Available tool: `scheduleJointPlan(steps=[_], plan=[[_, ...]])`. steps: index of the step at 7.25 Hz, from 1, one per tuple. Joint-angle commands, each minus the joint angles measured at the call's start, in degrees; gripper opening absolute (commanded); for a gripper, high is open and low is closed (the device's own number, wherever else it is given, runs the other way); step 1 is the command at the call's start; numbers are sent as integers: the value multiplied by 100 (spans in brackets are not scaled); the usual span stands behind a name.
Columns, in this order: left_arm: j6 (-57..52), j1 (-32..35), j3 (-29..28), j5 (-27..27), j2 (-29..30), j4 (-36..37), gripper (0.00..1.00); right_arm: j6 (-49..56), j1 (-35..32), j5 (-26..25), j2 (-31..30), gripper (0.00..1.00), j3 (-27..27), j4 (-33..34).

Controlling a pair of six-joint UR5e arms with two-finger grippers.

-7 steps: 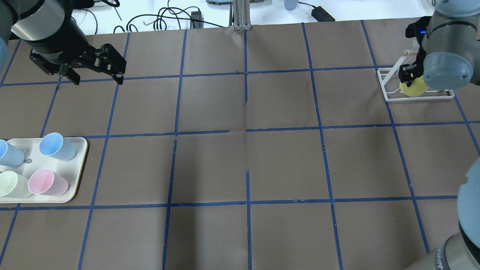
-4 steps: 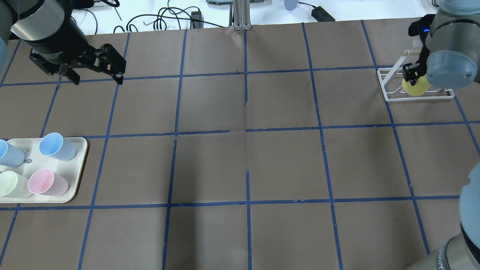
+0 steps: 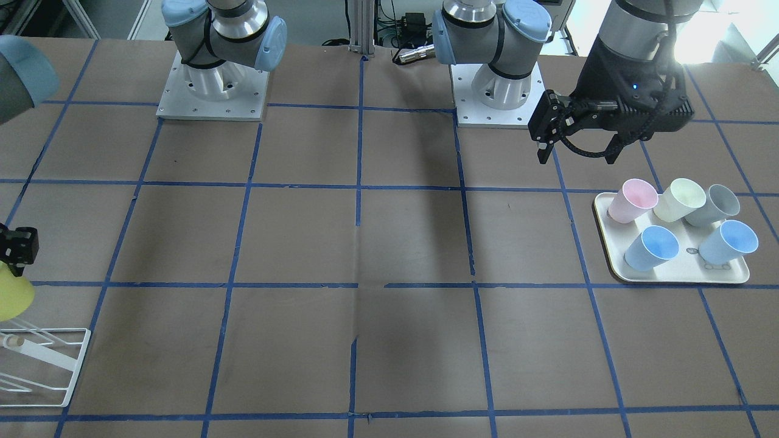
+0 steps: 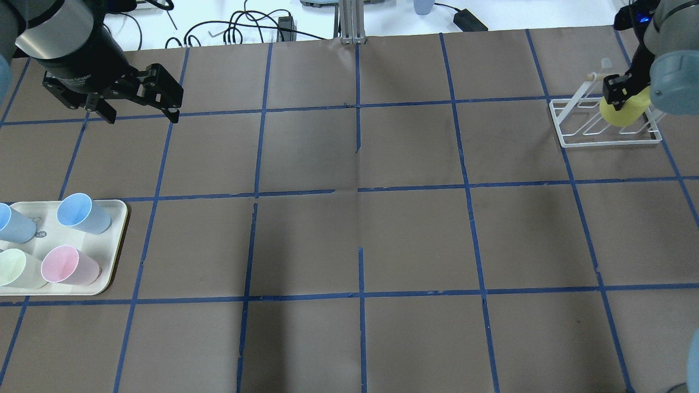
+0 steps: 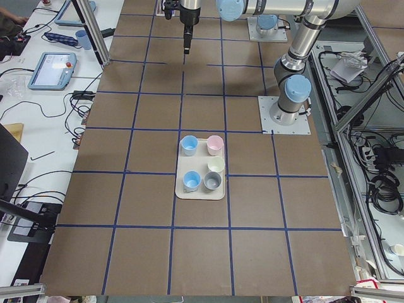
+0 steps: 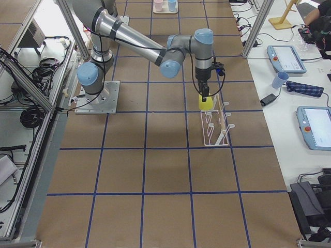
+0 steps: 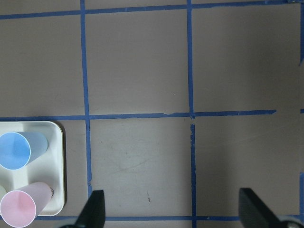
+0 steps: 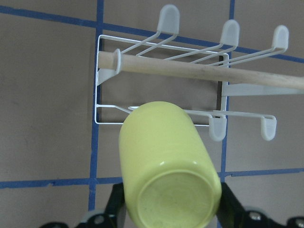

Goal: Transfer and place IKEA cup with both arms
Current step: 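Lift the yellow cup off the rack with the right gripper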

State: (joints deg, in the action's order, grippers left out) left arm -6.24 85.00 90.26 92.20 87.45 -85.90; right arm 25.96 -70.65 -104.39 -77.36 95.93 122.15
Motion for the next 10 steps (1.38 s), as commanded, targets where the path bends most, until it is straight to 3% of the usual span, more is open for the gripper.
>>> scheduleJointPlan(steps=[1,4,6,8,10], plan=[[0,-9,0,0,0,-6,100,6,-10,24,-514,46,-4,-540],[8,-175,0,-560,-17,-128,100,243,8,1654,-868,48,-311,-1602],[-61,-753,0,-1516,-148,-864,100,173,17,2761,-868,47,-312,-1913],[-471,-1561,35,-2719,-202,-1803,100,68,17,3921,-859,47,-259,-2632],[-958,-1837,411,-3790,-246,-2019,100,-178,17,4800,-833,47,-233,-3237]])
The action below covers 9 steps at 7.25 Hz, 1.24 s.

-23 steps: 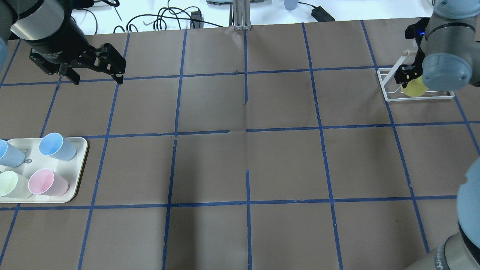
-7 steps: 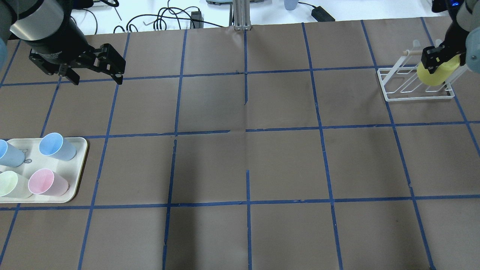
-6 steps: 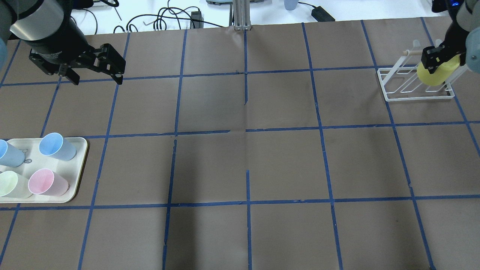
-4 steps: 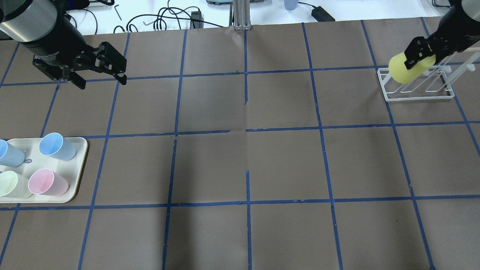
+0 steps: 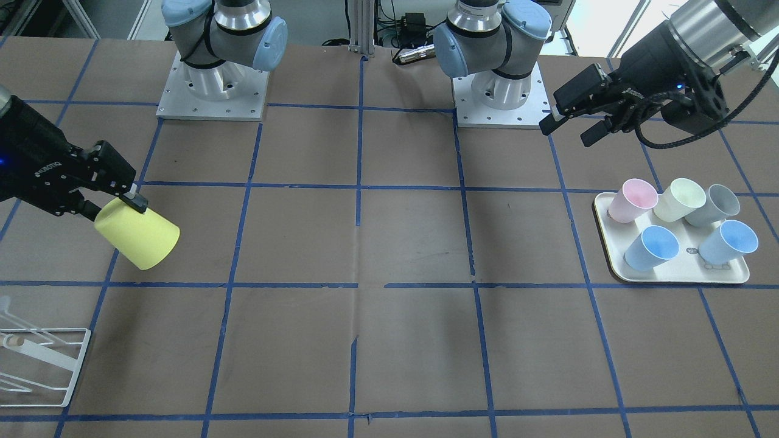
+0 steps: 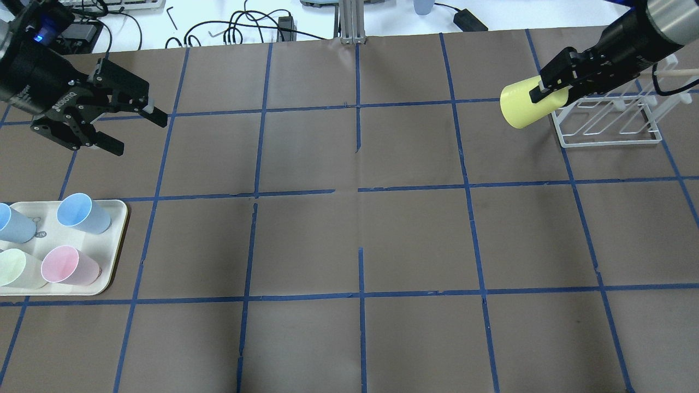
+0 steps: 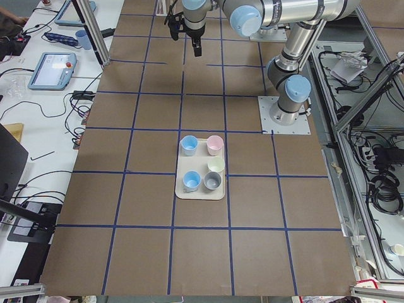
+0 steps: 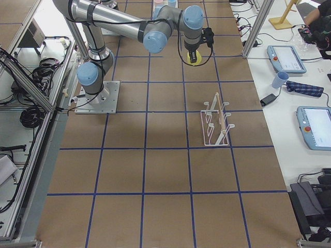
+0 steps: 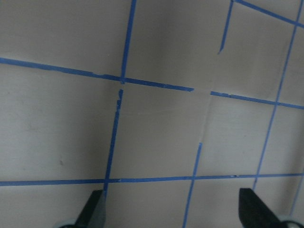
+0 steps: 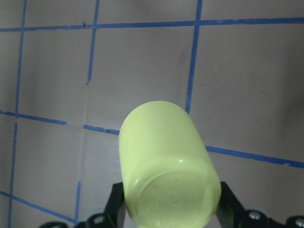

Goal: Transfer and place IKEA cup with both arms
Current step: 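Lift the yellow cup off the rack with the right gripper, then carry the yellow cup toward the center while the left gripper reaches toward it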

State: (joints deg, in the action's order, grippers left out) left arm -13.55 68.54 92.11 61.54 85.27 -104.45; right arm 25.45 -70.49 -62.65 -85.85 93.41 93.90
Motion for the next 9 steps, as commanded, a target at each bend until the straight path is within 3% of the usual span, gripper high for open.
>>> scheduleJointPlan(steps=[1,2,4,5,6,7,9], plan=[[-227,-183,507,-2001,-80,-154,100,-162,0,1005,-19,47,19,-764],[-244,-183,788,-3041,-141,-163,100,-337,0,1192,-45,48,19,-916],[-235,9,1333,-5256,-264,-76,100,-1047,-9,2182,-54,48,28,-1390],[-201,272,1362,-5431,-117,221,100,-1181,-9,2274,-54,48,28,-1749],[-139,683,1397,-5886,6,937,100,-1609,-9,2614,-80,48,28,-2144],[-147,983,1528,-6543,112,1084,100,-2196,-17,2756,-203,53,11,-2191],[-174,1056,1957,-6725,270,2072,100,-2465,-105,2984,-344,52,10,-2401]])
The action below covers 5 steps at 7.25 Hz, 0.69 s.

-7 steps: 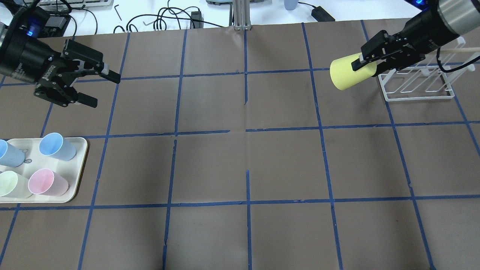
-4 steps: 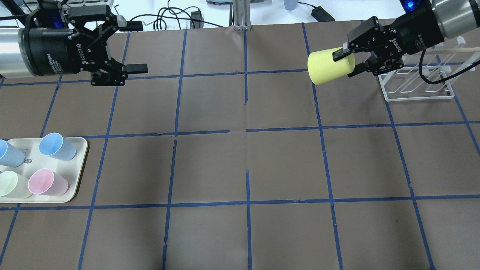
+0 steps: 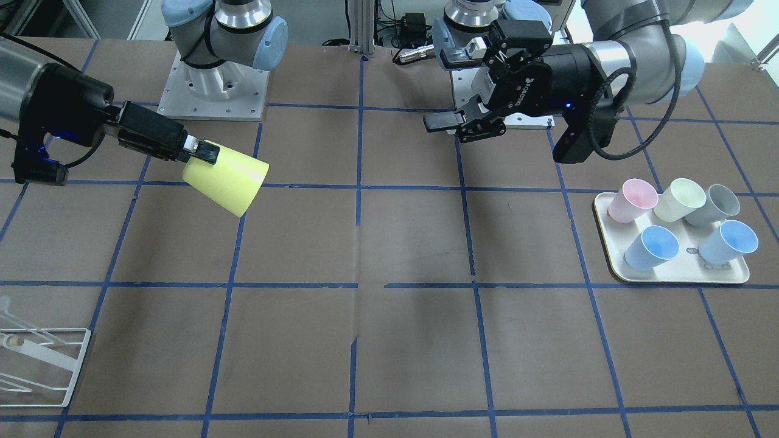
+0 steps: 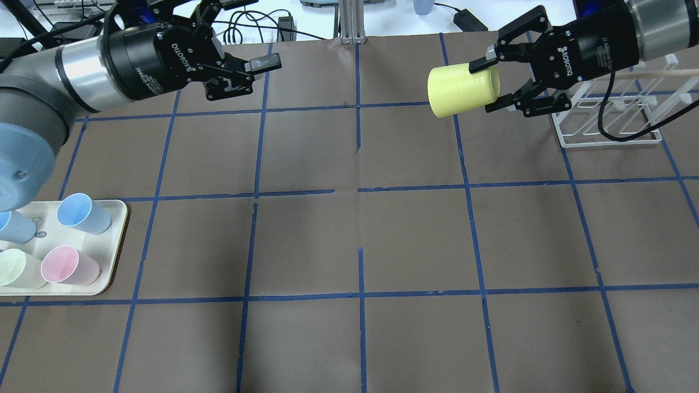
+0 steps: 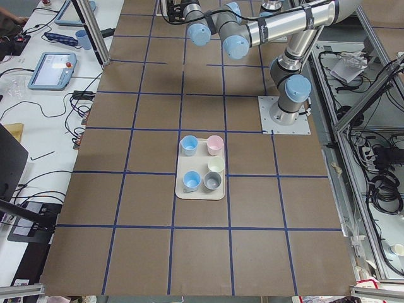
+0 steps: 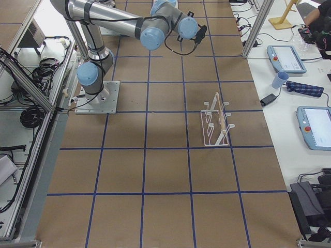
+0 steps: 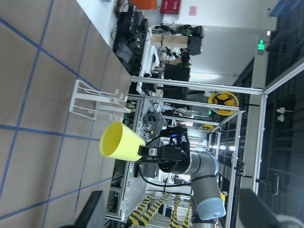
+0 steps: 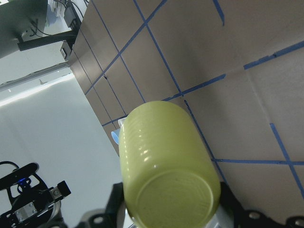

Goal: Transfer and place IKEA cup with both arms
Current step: 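Carry the yellow cup toward the center while the left gripper reaches toward it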

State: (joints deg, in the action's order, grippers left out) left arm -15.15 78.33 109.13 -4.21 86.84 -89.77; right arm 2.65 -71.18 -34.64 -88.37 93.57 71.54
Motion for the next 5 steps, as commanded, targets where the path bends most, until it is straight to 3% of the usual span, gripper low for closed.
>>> scheduleJointPlan(steps=[1,4,5], plan=[[11,112,345,-176,218,1106,100,-186,-36,412,-301,51,3,-497],[64,578,328,-159,595,1367,100,-178,-175,932,-435,51,12,-984],[151,630,302,-193,814,1323,95,-195,-342,976,-435,51,73,-993]])
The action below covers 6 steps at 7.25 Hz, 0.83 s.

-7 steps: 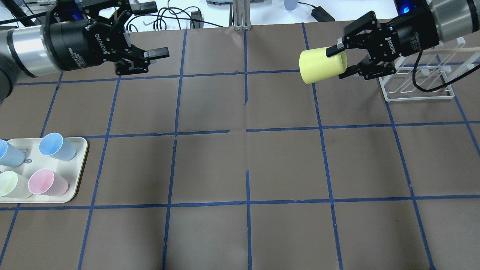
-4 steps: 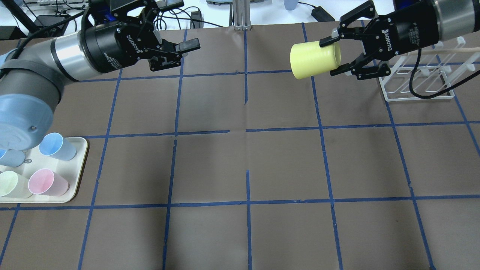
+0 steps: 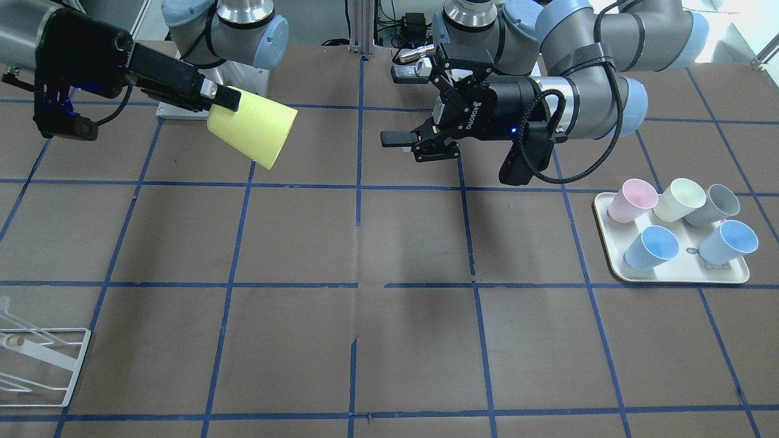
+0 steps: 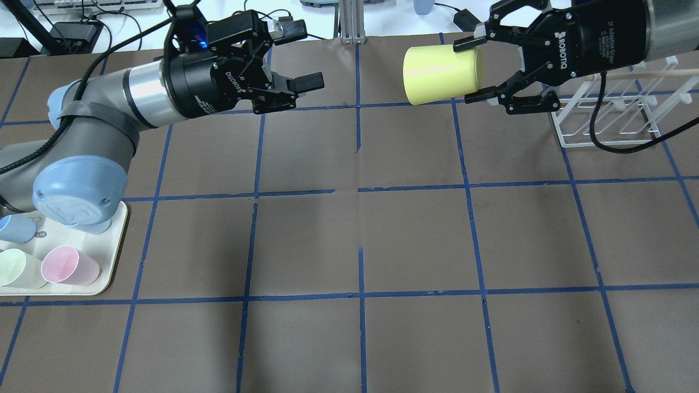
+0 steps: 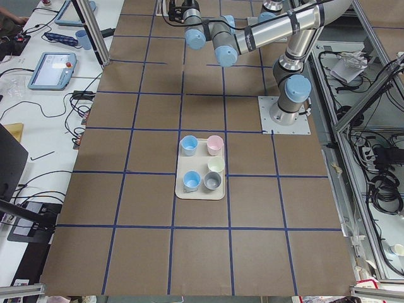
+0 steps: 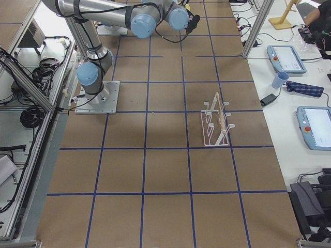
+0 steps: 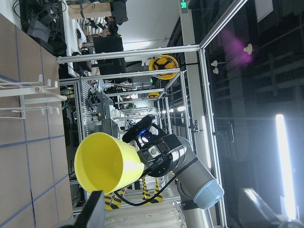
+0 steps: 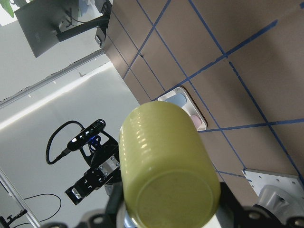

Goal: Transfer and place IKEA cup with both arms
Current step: 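Carry the yellow cup toward the center while the left gripper reaches toward it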

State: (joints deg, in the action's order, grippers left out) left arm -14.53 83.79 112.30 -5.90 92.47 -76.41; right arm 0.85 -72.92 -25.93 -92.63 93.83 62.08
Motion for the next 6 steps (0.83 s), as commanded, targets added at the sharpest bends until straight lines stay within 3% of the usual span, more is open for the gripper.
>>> scheduleJointPlan(steps=[1,6], plan=[[752,224,-15,-522,428,-66,90,-15,-231,106,-1,51,73,-81],[961,610,-15,-729,930,-67,91,-6,-557,396,218,51,83,154]])
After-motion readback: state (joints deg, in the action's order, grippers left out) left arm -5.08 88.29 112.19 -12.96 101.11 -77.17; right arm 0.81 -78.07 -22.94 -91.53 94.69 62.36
